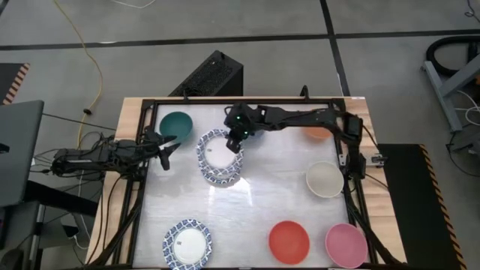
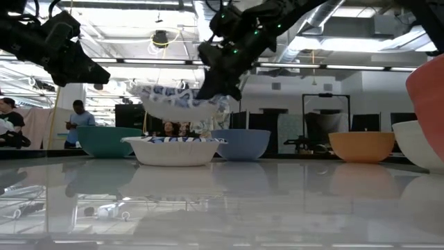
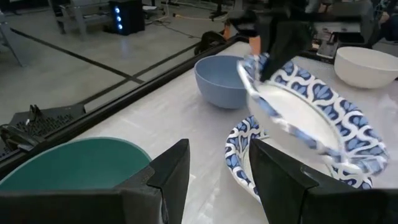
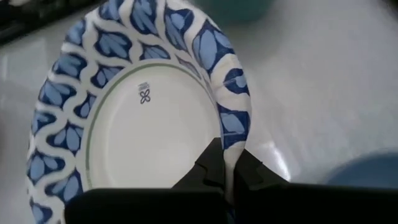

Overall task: Nest bowls inside each other
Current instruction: Stack the top-right blue patterned bowl on top of the top-left blue patterned bowl

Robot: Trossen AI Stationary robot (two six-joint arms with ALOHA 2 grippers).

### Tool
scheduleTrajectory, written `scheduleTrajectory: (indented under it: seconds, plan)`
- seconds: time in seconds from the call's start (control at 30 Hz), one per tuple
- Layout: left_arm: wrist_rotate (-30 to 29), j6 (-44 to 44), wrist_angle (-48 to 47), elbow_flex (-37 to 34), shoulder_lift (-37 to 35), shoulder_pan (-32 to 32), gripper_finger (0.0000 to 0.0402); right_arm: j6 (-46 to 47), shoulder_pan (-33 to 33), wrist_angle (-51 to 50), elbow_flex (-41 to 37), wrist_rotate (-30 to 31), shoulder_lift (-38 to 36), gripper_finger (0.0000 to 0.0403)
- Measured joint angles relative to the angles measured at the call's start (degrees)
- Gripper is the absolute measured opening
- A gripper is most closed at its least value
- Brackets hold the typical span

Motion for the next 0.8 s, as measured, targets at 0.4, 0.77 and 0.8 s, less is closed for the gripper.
scheduleTrajectory:
  seconds: [0.4,0.77,0.8]
  plan:
    - [0.5,-0.2,0.5,-1.7,0.0,0.0,0.0156,0.0,-1.3,0.1,0.0,-3.5,3.4,0.0014]
    - [0.4,-0.4,1.2,-1.7,0.0,0.0,0.0156,-0.2,-1.3,-1.0,-0.1,-4.5,3.5,0.0014]
    - [0.4,-0.4,1.2,-1.7,0.0,0.0,0.0156,-0.2,-1.3,-0.9,-0.1,-4.5,3.5,0.0014]
